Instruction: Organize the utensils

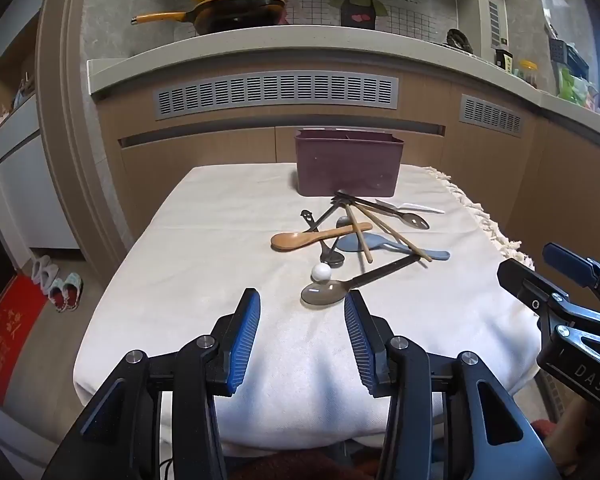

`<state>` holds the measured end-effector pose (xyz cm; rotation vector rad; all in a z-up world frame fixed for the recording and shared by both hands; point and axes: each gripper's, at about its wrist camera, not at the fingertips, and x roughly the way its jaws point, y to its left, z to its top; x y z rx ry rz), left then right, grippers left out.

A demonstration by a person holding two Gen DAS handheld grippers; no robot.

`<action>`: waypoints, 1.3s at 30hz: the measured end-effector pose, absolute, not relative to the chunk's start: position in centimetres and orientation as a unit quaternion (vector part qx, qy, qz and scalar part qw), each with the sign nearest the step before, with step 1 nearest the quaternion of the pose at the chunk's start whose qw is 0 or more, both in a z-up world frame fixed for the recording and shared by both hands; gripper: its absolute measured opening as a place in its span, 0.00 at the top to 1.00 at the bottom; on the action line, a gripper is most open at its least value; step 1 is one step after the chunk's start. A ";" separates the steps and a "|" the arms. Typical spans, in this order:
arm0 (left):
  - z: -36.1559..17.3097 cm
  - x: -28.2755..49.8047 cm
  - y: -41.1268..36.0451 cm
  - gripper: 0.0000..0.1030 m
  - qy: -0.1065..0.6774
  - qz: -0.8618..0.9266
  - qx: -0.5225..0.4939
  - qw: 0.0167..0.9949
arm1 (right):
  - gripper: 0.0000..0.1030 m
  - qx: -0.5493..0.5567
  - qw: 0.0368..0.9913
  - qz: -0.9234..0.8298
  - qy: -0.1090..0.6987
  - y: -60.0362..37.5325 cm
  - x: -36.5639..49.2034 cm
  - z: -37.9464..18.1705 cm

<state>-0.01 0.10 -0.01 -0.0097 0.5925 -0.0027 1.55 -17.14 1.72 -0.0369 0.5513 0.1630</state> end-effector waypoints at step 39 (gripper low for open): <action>-0.3 -0.2 -0.2 0.56 0.300 -0.001 -0.001 0.954 | 0.32 -0.025 0.958 0.076 0.275 -17.3 1.4 1.6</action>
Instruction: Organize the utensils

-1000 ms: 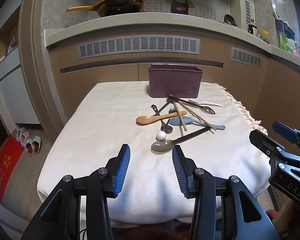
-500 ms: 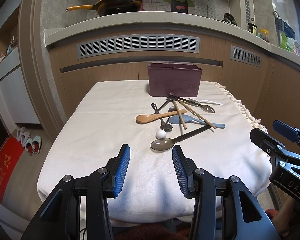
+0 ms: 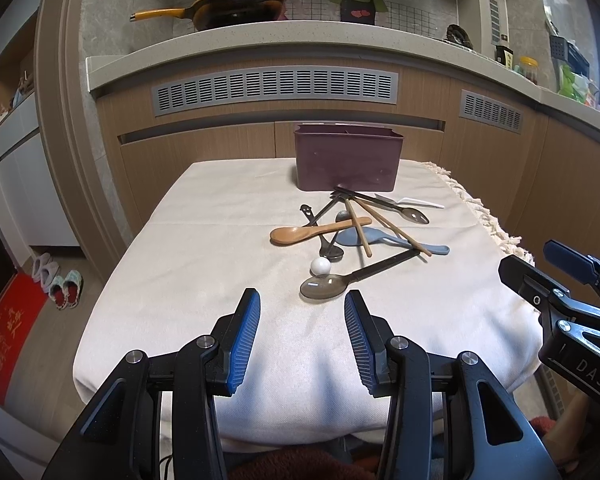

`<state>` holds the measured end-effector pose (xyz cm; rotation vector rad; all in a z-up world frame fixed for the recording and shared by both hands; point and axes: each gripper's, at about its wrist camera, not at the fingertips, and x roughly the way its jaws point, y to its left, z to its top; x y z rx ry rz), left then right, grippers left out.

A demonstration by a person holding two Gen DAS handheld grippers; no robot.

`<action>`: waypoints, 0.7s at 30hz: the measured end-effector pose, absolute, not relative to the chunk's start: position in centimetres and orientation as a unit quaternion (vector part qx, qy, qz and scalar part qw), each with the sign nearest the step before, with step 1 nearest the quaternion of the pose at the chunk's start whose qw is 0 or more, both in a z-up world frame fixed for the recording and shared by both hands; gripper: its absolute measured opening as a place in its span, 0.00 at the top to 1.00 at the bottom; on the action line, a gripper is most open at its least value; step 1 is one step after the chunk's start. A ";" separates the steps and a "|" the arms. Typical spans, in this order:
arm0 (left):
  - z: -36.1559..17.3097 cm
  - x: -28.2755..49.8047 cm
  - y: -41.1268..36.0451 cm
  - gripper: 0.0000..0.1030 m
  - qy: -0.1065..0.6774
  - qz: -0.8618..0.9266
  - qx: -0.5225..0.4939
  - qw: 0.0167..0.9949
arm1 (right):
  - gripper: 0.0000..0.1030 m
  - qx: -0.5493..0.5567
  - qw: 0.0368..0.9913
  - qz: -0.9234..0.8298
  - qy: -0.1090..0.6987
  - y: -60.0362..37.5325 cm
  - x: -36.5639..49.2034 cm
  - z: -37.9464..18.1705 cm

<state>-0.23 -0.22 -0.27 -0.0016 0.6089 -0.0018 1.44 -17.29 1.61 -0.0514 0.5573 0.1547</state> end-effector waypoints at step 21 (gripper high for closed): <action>-0.6 -0.2 -0.4 0.56 0.302 0.000 -0.002 0.953 | 0.32 -0.023 0.957 0.077 0.277 -17.4 1.5 1.5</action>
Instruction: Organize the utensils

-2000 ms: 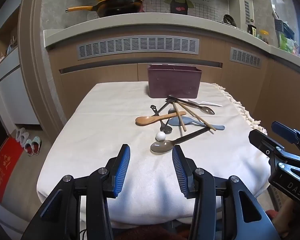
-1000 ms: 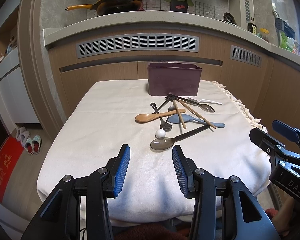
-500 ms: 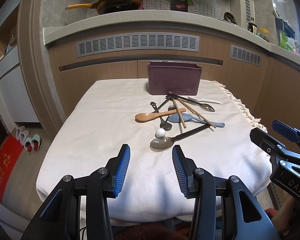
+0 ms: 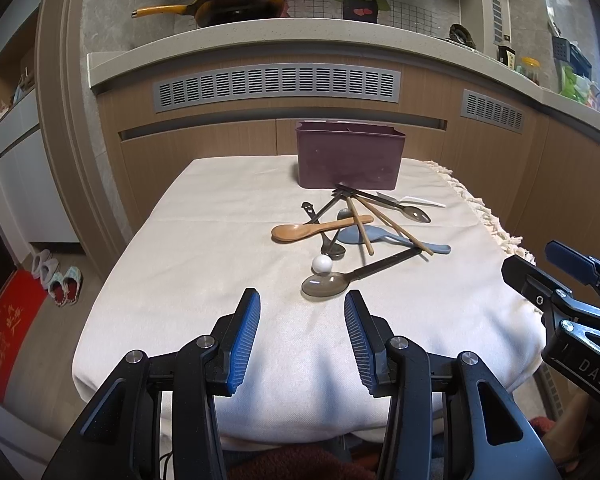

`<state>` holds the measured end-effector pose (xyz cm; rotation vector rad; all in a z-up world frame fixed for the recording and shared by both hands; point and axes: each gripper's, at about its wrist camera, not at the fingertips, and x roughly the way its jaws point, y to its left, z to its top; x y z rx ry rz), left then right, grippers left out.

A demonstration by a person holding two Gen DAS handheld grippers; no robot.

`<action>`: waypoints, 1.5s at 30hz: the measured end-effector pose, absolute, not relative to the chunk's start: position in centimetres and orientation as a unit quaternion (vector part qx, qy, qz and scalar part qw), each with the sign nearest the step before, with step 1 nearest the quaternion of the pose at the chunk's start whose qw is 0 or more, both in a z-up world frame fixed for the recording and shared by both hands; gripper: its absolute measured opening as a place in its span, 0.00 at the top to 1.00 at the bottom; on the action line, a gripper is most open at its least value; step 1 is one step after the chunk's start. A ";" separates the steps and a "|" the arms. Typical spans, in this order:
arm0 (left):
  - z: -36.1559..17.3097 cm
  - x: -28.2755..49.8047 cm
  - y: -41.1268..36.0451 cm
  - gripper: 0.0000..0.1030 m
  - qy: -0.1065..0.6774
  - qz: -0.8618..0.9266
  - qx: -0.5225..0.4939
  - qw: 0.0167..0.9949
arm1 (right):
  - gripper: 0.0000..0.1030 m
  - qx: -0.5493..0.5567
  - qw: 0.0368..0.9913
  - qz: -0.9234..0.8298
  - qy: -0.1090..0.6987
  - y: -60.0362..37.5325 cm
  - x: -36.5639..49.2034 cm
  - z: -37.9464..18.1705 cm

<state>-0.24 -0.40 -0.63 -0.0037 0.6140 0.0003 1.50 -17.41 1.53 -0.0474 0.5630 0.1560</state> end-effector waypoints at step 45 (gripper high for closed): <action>-2.1 12.9 3.7 0.57 0.387 -0.130 -0.080 0.909 | 0.34 -0.119 0.909 0.139 0.374 -19.5 15.8 0.1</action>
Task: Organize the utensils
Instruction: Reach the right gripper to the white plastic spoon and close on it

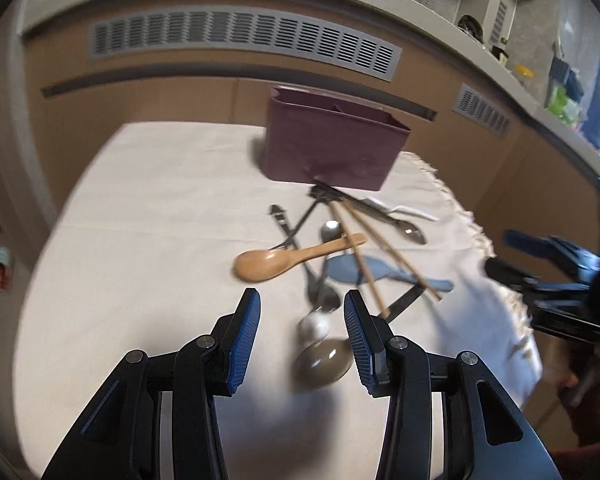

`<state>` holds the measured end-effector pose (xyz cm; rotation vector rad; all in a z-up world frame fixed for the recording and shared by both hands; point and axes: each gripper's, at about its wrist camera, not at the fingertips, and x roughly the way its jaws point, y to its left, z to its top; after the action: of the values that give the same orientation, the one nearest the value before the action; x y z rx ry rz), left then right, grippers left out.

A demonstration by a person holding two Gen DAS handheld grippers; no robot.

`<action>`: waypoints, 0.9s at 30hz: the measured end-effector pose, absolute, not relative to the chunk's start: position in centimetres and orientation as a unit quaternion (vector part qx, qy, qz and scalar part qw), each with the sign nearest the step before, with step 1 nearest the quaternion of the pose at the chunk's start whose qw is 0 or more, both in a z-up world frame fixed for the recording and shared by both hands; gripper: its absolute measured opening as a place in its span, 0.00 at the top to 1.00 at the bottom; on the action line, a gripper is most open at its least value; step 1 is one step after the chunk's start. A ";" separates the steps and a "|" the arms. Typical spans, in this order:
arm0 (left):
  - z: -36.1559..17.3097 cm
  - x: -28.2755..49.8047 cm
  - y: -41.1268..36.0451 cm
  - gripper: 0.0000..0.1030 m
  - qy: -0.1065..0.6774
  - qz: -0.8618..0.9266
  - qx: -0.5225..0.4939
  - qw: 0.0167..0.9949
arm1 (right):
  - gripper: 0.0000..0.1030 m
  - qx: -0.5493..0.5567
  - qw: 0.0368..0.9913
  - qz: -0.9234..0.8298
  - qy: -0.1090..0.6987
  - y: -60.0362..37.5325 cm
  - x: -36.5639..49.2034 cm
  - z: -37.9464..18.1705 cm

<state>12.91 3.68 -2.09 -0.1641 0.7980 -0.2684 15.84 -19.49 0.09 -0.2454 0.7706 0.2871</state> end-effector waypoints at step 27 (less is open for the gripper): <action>-4.8 21.9 7.7 0.59 0.436 -0.109 -0.175 0.876 | 0.84 -0.004 0.801 0.241 0.548 -23.6 29.0 -6.1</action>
<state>21.93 7.72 -4.79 -0.3643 0.9100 -0.2272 28.98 -23.58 -6.09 -0.0077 1.1739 0.5170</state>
